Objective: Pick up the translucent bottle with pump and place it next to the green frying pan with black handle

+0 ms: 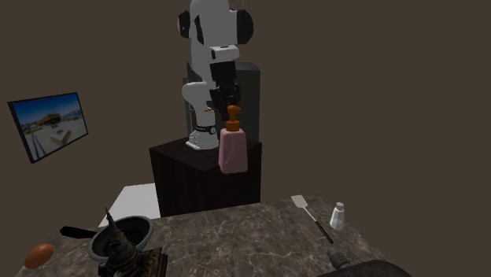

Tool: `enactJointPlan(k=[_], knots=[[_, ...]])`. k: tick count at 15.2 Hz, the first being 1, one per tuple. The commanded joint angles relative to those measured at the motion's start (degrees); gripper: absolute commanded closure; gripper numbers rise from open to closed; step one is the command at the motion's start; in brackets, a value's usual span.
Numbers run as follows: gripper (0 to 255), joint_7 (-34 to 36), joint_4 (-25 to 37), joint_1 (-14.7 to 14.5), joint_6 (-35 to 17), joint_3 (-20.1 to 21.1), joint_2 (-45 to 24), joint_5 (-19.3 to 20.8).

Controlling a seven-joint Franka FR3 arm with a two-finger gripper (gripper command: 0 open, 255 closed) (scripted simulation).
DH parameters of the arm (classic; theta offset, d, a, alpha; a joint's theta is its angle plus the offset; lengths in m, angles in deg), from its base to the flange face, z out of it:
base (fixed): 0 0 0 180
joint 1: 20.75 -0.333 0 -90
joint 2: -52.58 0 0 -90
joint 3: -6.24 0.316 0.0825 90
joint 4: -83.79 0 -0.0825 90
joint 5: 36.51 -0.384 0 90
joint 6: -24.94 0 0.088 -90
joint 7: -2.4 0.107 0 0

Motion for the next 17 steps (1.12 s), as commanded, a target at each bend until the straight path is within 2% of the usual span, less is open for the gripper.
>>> enactJointPlan(k=[1, 9, 17], knots=[[255, -1.82, -2.97, 1.1, -0.47, -1.1, 2.52, 1.14], [255, -8.93, -10.27, 6.0, 0.08, -5.81, 10.54, 5.88], [255, -17.5, -13.31, 11.34, 1.81, -11.61, 15.46, 10.29]])
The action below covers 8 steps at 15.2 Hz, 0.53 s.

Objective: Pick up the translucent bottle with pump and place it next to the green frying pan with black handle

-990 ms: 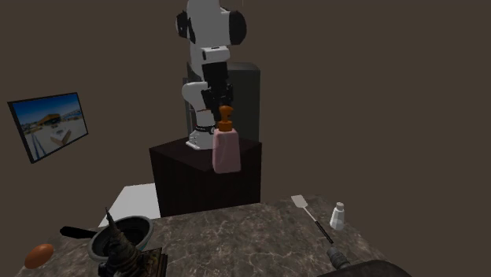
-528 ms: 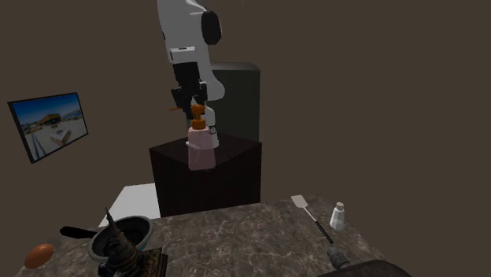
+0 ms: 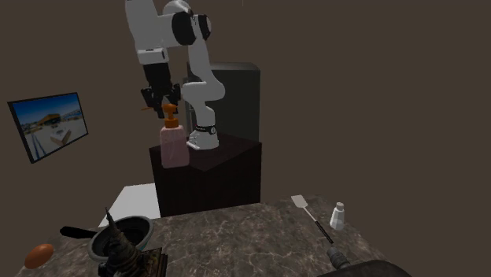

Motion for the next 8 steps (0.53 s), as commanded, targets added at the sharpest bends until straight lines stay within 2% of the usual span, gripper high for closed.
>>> enactJointPlan(k=[1, 2, 8], knots=[[255, -2.11, -0.57, 1.37, 0.71, -1.37, 1.38, 1.27], [255, -3.83, -0.57, 2.25, 1.07, -2.54, 1.77, 1.88], [255, -5.02, -3.76, 2.03, -3.69, -3.56, -0.1, 1.04]])
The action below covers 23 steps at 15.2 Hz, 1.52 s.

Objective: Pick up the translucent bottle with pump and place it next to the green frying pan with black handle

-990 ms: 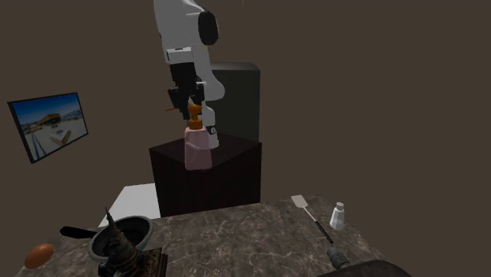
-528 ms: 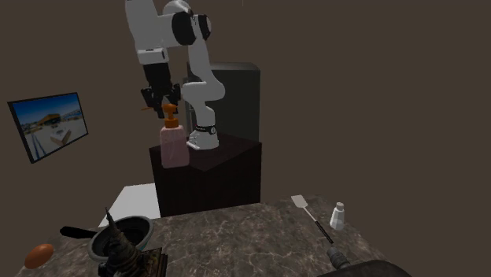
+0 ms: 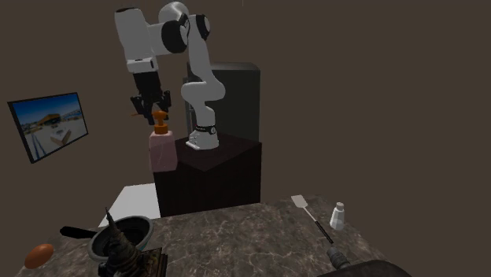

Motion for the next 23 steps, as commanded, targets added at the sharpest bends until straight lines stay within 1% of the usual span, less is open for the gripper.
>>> enactJointPlan(k=[1, 7, 13, 18, 23], knots=[[255, -0.43, -0.96, -0.09, -1.52, -0.33, -0.65, -0.33], [255, -2.12, -3.66, -0.52, -6.34, -1.44, -3.27, -1.88], [255, -4.41, -5.91, -1.13, -11.15, -2.55, -6.58, -4.3], [255, -6.94, -7.41, -1.7, -15.09, -3.33, -9.91, -7.23], [255, -10.18, -8.54, -2.16, -18.84, -3.74, -13.77, -11.2]])
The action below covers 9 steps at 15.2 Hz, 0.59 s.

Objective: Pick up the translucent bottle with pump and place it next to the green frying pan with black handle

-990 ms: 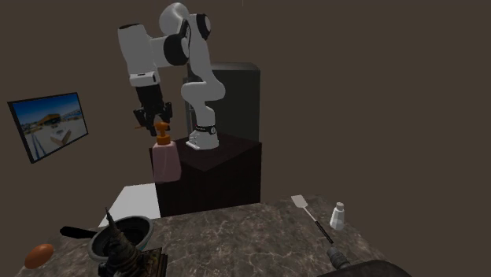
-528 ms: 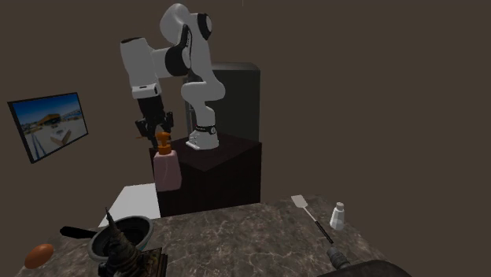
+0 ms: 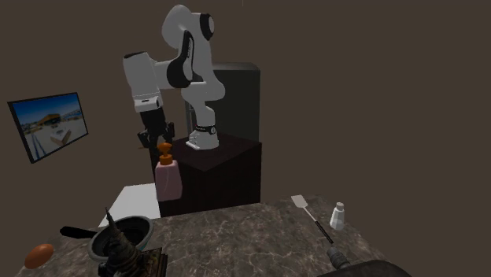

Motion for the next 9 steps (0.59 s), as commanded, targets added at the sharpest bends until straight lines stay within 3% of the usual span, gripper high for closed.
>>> enactJointPlan(k=[1, 9], knots=[[255, -1.4, -0.37, -0.16, -1.48, -0.05, -1.63, -1.81], [255, -8.21, -1.13, 0.3, -6.67, 1.23, -8.79, -10.64]])
